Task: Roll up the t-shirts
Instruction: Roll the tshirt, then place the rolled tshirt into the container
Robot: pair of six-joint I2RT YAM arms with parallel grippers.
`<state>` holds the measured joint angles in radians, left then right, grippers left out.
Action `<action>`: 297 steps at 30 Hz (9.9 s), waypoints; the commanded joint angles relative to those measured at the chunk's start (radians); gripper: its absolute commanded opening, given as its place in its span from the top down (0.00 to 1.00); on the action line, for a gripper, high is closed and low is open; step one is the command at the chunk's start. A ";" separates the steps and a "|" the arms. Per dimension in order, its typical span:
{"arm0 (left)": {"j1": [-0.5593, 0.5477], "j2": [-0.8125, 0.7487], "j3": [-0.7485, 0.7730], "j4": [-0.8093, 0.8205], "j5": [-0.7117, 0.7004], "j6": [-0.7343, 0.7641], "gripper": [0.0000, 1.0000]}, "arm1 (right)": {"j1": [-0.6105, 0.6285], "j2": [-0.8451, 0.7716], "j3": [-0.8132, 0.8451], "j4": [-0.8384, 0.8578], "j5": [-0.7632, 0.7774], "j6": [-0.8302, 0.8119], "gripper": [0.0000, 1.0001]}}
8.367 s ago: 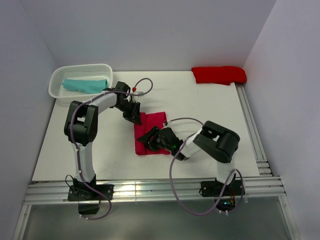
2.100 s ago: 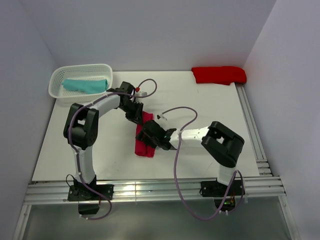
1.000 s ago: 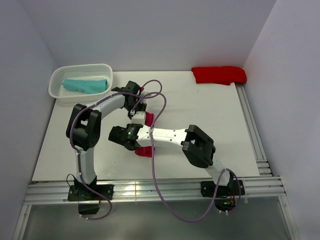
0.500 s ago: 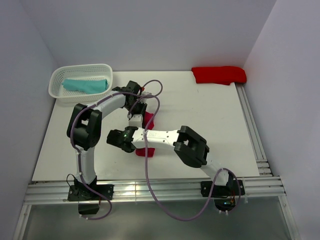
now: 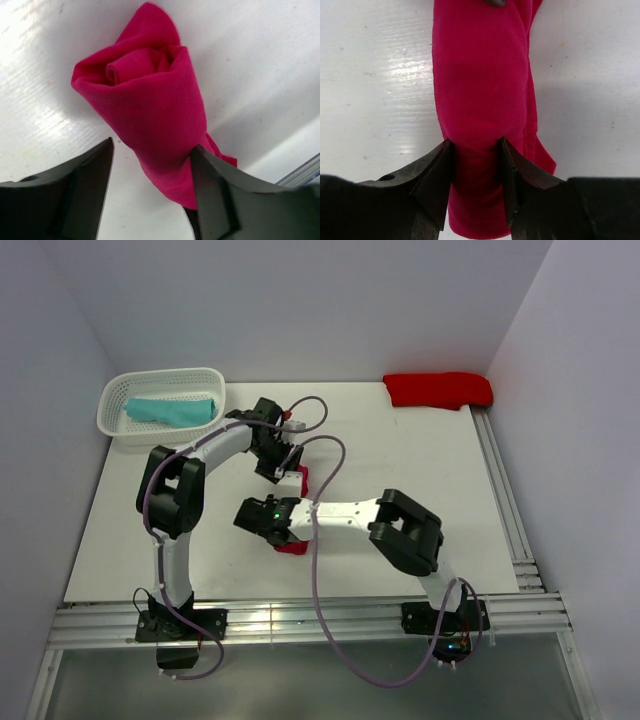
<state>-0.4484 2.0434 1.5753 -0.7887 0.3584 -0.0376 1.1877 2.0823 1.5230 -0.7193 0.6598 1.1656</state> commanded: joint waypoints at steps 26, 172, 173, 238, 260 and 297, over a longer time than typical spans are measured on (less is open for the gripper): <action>0.109 0.083 -0.078 0.034 0.349 0.156 0.25 | -0.175 -0.202 -0.711 0.865 -0.480 0.154 0.61; 0.815 0.284 0.365 0.266 -0.251 -1.050 0.51 | -0.258 -0.441 -0.529 0.475 -0.368 -0.024 0.29; 0.814 0.273 0.358 0.287 -0.243 -1.047 0.48 | -0.260 -0.441 -0.531 0.477 -0.371 -0.024 0.29; 0.772 0.149 0.519 0.092 -0.285 -0.894 0.01 | -0.300 -0.349 -0.534 0.615 -0.512 -0.050 0.30; 0.772 0.110 0.454 0.065 -0.217 -0.855 0.01 | -0.301 -0.309 -0.520 0.632 -0.545 -0.063 0.30; 0.771 0.087 0.459 0.032 -0.157 -0.769 0.01 | -0.306 -0.254 -0.506 0.672 -0.582 -0.063 0.31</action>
<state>0.3271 2.1979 2.0159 -0.7689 0.1890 -0.8310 0.8909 1.8011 0.9936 -0.0402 0.0814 1.1202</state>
